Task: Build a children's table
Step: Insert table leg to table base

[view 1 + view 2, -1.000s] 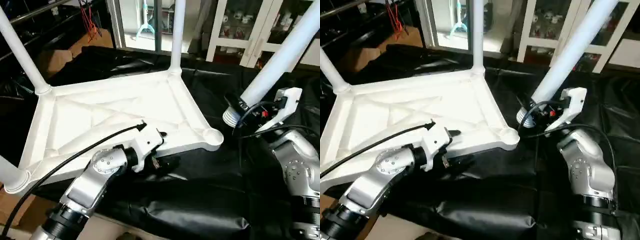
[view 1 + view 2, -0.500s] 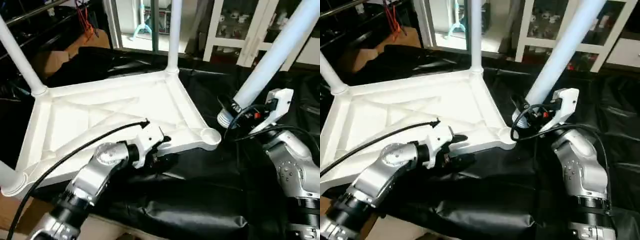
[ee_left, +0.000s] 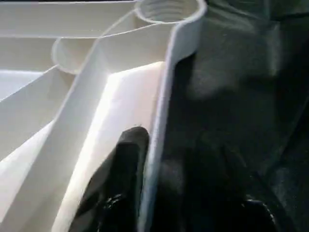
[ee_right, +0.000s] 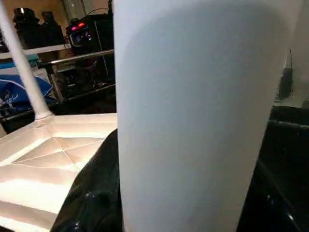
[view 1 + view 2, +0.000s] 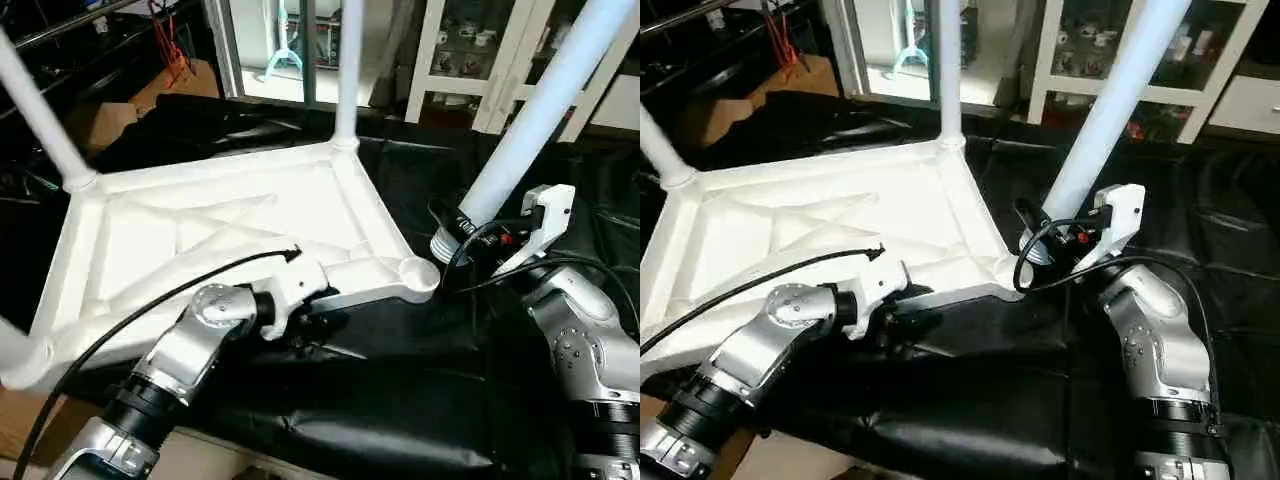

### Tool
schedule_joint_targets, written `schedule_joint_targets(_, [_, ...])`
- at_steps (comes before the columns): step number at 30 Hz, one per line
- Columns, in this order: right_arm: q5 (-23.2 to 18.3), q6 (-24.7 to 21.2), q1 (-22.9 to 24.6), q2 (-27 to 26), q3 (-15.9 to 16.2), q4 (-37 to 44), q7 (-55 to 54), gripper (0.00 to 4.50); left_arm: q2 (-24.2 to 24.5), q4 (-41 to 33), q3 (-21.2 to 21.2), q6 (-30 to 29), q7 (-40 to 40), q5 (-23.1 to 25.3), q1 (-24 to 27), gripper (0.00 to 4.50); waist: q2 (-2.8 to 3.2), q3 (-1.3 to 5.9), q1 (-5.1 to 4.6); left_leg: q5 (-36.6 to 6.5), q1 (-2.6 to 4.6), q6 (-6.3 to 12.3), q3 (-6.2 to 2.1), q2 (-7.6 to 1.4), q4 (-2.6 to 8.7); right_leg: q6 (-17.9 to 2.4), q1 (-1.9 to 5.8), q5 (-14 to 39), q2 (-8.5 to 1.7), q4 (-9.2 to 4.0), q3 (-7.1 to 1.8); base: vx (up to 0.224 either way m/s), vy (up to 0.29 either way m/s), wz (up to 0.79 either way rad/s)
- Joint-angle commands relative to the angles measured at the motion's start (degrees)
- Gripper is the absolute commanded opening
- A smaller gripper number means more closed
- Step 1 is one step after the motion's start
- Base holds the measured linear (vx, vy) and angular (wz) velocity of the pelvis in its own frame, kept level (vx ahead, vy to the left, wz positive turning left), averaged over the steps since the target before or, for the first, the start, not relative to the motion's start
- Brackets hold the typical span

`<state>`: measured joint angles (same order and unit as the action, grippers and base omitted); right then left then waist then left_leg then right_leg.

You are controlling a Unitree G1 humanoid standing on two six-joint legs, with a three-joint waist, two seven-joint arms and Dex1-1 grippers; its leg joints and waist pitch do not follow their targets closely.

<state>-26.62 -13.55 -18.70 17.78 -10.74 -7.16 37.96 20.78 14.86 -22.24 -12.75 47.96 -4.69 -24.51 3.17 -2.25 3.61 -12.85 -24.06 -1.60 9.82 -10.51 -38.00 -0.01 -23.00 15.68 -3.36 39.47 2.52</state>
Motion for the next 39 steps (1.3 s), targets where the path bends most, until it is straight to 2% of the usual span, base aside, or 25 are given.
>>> schedule_joint_targets(1, [0.1, 0.8, -1.2, 0.5, 0.3, 0.4, 0.5, 1.97, 0.5, 0.1, 0.4, 0.7, 1.1, 0.4, -0.4, 1.58, -0.91, 4.89, -0.11, 10.7, 1.78, 9.13, -0.95, -2.40, 2.95, -14.9, 3.65, -24.0, -4.02, -2.88, -2.33, 0.000, 0.000, 0.00])
schedule_joint_targets(5, [0.3, 1.0, -1.5, 0.3, 0.5, -0.1, 0.7, 1.97, 0.4, -0.5, 1.4, 1.2, 1.7, -0.7, -0.3, 1.52, -0.88, 4.98, -0.07, 11.8, 1.80, 9.42, -1.00, -2.39, 2.88, -15.0, 3.60, -24.7, -3.99, -2.71, -2.28, 0.000, 0.000, 0.00])
schedule_joint_targets(6, [0.3, 1.0, -1.5, 0.3, 0.6, -0.2, 0.8, 1.97, 0.8, -0.9, 1.4, 1.1, 2.3, -0.8, -0.2, 1.37, -1.21, 4.96, 0.08, 11.9, 1.70, 9.53, -0.96, -2.35, 2.90, -15.0, 3.68, -24.8, -4.06, -2.65, -2.30, 0.000, 0.000, 0.00])
schedule_joint_targets(7, [0.3, 1.1, -1.5, 0.3, 0.7, -0.3, 1.0, 1.97, 1.2, -1.0, 1.2, 1.1, 2.5, -0.4, 0.0, 1.19, -1.05, 4.99, 0.12, 12.1, 1.71, 9.62, -0.98, -2.36, 2.87, -14.8, 3.62, -24.9, -4.07, -2.63, -2.28, 0.000, 0.000, 0.00])
schedule_joint_targets(10, [0.5, 1.2, -1.5, 0.4, 1.0, -0.6, 1.4, 1.97, 1.5, -0.9, 0.9, 1.1, 2.9, 0.0, 0.1, 1.16, -1.03, 4.94, 0.12, 11.8, 1.73, 9.66, -0.96, -2.36, 2.87, -14.7, 3.55, -24.4, -4.04, -2.70, -2.26, 0.000, 0.000, 0.00])
schedule_joint_targets(14, [1.3, 1.5, -1.0, 0.8, 2.4, -0.8, 2.9, 1.97, 2.4, -0.7, -0.4, 1.6, 3.9, 1.8, 0.3, 0.84, -0.89, 4.93, 0.28, 11.8, 1.76, 9.53, -1.00, -2.40, 2.88, -14.8, 3.49, -24.0, -4.05, -2.71, -2.24, 0.000, 0.000, 0.00])
schedule_joint_targets(21, [2.0, 1.7, 0.0, 1.6, 4.3, -1.2, 6.1, 1.97, 3.8, 0.6, -2.1, 4.2, 4.3, 4.9, 0.0, 0.72, -0.70, 5.02, 0.35, 11.9, 1.79, 9.51, -1.11, -2.45, 2.87, -14.5, 3.60, -25.3, -4.03, -2.66, -2.21, 0.000, 0.000, 0.00])
schedule_joint_targets(22, [2.0, 1.8, -0.1, 1.7, 4.3, -1.2, 6.1, 1.97, 3.6, 0.6, -1.6, 3.7, 4.7, 4.2, -0.2, 1.17, -0.81, 5.01, 0.22, 12.2, 1.64, 9.43, -1.08, -2.36, 2.86, -14.5, 3.68, -25.8, -4.06, -2.49, -2.23, 0.000, 0.000, 0.00])
schedule_joint_targets(25, [2.0, 2.1, -0.4, 1.8, 4.2, -1.5, 6.1, 1.97, 3.0, 0.6, -0.1, 3.5, 4.5, 3.2, -0.9, 1.20, -0.68, 5.08, -0.12, 12.2, 1.65, 9.39, -1.11, -2.35, 2.83, -14.9, 3.71, -26.4, -4.07, -2.46, -2.19, 0.000, 0.000, 0.00])
schedule_joint_targets(28, [2.2, 2.2, -0.4, 1.7, 4.0, -1.6, 6.4, 1.97, 2.8, 0.2, 0.9, 3.7, 4.9, 2.1, -1.6, 1.58, -0.76, 5.06, -0.19, 11.0, 1.59, 9.31, -1.05, -2.32, 2.86, -15.3, 3.81, -25.7, -4.14, -2.61, -2.25, 0.000, 0.000, 0.00])
schedule_joint_targets(31, [2.2, 2.3, 0.0, 1.9, 4.4, -1.4, 6.7, 1.97, 3.1, -0.2, 1.1, 3.4, 6.6, 1.2, -1.7, 1.58, -0.78, 5.11, -0.23, 12.3, 1.66, 9.78, -1.07, -2.34, 2.77, -15.4, 3.73, -26.7, -3.99, -2.44, -2.21, 0.000, 0.000, 0.00])
schedule_joint_targets(32, [2.4, 2.5, 0.2, 1.9, 4.6, -1.3, 6.8, 1.97, 3.4, -0.1, 1.0, 3.5, 7.4, 1.5, -1.7, 1.58, -0.41, 5.10, -0.16, 12.4, 1.69, 9.87, -1.13, -2.32, 2.73, -15.3, 3.67, -26.7, -4.08, -2.45, -2.20, 0.000, 0.000, 0.00])
schedule_joint_targets(39, [2.5, 2.7, 0.4, 1.9, 4.6, -1.1, 6.9, 1.97, 4.5, 1.1, 0.8, 3.1, 8.3, 1.9, -1.7, 1.58, -0.38, 5.01, -0.26, 10.8, 1.79, 9.31, -1.12, -2.49, 2.91, -15.6, 3.66, -24.5, -4.12, -2.68, -2.19, 0.000, 0.000, 0.00])
